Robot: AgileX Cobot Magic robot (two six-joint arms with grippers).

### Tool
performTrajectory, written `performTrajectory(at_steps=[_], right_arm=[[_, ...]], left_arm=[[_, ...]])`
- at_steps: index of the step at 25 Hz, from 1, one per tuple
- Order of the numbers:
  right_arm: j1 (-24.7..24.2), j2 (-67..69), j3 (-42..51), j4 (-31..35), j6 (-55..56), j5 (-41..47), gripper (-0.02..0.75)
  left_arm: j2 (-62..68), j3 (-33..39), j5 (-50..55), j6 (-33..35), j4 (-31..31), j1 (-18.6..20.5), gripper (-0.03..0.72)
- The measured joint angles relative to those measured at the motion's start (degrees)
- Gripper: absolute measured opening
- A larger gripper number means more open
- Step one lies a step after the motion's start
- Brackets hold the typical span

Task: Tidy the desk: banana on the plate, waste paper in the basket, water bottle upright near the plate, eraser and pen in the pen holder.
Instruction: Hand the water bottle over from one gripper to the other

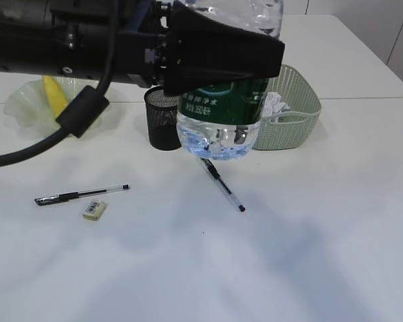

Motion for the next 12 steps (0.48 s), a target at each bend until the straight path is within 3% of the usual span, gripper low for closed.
performTrajectory(at_steps=[12], right_arm=[[0.0,-3.3,0.0,-41.7,37.0,10.4,0.596]], left_arm=[[0.0,0.0,-0.2,0.0,0.1,0.0,0.376]])
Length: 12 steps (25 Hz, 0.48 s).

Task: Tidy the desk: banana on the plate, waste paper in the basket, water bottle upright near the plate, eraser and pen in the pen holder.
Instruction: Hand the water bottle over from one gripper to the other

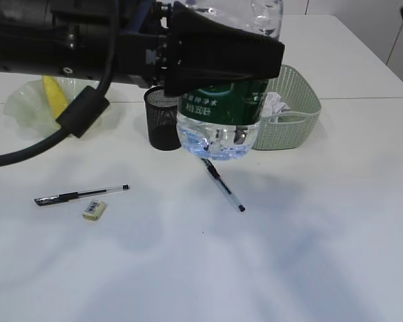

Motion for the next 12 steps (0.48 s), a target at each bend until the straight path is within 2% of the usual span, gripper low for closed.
performTrajectory(at_steps=[6,12], right_arm=[[0.0,-0.2,0.9,-13.0,12.6,4.6,0.595],[0.0,-0.2,5.6,-16.0,15.0,6.2,0.595]], left_arm=[[0.0,0.0,-6.2,0.0,0.0,0.0,0.376],[0.0,0.0,-15.1,3.0,-0.3,0.0,0.376]])
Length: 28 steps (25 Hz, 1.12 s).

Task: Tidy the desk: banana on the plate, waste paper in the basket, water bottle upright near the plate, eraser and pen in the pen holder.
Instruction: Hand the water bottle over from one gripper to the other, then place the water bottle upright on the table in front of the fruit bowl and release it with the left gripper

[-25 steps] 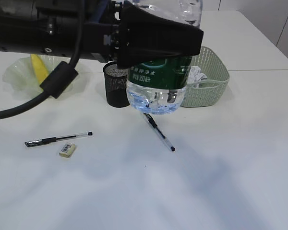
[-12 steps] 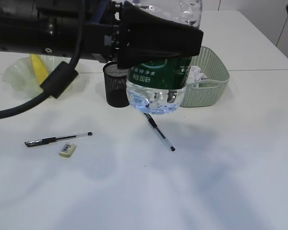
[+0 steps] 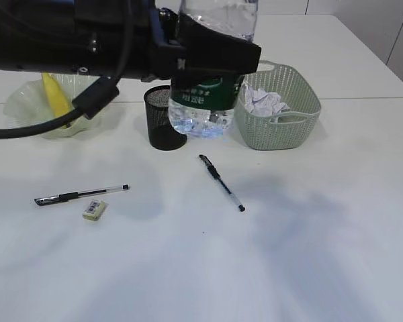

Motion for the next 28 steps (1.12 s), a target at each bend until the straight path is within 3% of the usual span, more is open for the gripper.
performTrajectory(at_steps=[5,18,28], right_arm=[[0.0,0.0,2.8,0.0,0.1,0.1,0.594],[0.0,0.0,3.2,-0.2,0.6,-0.7,0.594],[0.0,0.0,3.2,-0.2,0.7,-0.8,0.593]], left_arm=[[0.0,0.1,-3.8,4.1,-0.3,3.1,0.376],[0.3,0.1,-3.1,15.3,-0.9,22.3,0.376],[11.2,0.1,6.1,23.2,-1.1,28.4,0.376]])
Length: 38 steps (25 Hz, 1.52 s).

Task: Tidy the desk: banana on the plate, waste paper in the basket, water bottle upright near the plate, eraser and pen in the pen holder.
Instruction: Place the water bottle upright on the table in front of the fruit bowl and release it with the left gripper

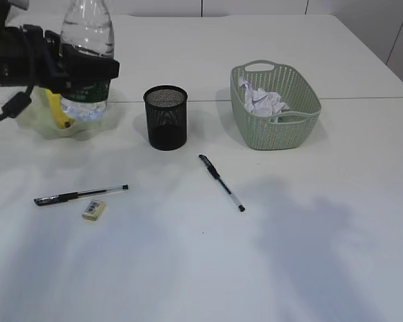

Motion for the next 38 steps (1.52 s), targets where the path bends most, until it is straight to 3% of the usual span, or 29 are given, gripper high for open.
performTrajectory(at_steps=[7,15,38], right_arm=[[0.0,0.0,0.0,0.0,0.0,0.0,0.592],[0.0,0.0,0.0,0.0,0.1,-0.3,0.592],[0.0,2.0,0.0,0.0,0.1,-1.6,0.592]], left_arm=[[8.6,-1.0,5.4,4.3,0.1,2.6,0.376],[18.3,-9.7,11.1,5.0,0.1,3.6,0.376],[34.9,-21.2,11.4,8.8,-0.1,3.6,0.376]])
